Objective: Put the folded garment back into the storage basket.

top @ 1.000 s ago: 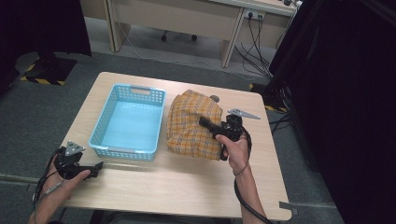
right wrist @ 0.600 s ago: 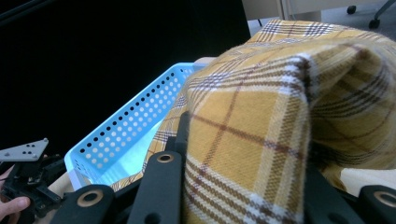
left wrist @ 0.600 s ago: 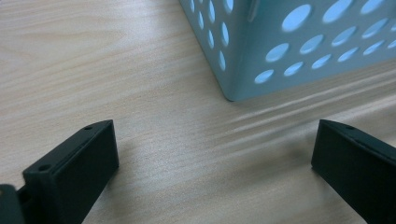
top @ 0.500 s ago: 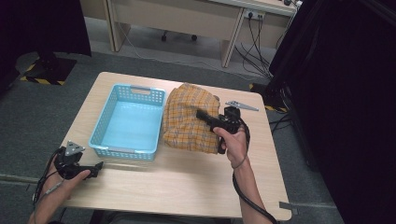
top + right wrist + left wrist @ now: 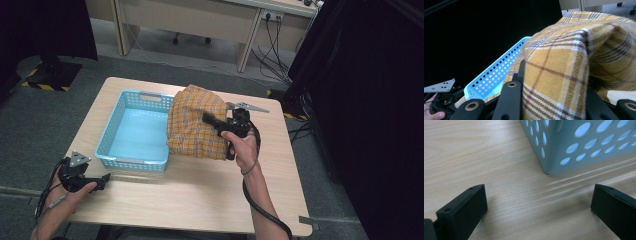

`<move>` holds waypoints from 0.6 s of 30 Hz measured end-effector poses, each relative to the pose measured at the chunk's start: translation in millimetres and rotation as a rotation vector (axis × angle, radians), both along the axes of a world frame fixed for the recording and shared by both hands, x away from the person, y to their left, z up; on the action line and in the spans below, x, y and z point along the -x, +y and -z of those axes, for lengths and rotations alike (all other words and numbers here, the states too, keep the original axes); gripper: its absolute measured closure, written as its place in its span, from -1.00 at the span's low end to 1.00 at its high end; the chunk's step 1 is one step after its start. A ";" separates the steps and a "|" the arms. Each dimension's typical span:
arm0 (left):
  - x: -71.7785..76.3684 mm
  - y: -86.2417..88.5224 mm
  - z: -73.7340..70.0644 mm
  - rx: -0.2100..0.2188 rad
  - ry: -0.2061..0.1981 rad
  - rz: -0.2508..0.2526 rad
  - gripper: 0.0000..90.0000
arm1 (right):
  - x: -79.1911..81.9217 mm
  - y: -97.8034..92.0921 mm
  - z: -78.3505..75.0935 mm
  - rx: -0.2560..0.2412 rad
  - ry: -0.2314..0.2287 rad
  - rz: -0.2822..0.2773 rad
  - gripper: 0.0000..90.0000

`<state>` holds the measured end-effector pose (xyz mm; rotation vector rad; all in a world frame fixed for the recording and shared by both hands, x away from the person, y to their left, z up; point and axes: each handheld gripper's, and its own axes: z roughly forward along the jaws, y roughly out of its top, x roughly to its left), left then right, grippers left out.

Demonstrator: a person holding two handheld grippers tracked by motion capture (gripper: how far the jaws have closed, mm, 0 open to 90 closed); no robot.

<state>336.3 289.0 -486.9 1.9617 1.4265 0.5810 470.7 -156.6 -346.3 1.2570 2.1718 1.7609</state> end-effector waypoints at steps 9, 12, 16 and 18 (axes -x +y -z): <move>0.0 0.0 0.0 0.000 0.000 0.000 -1.00 | -2.4 7.7 -8.5 0.011 -0.009 -0.007 0.60; 0.0 0.0 0.0 0.000 0.000 0.000 -1.00 | -2.3 9.1 -11.0 0.009 -0.016 -0.008 0.61; 0.0 0.0 0.0 0.000 0.000 0.000 -1.00 | -2.7 9.1 -15.6 0.004 -0.020 -0.008 0.62; 0.0 0.0 0.0 0.000 0.000 0.000 -1.00 | -2.4 9.6 -18.5 0.005 -0.024 -0.010 0.62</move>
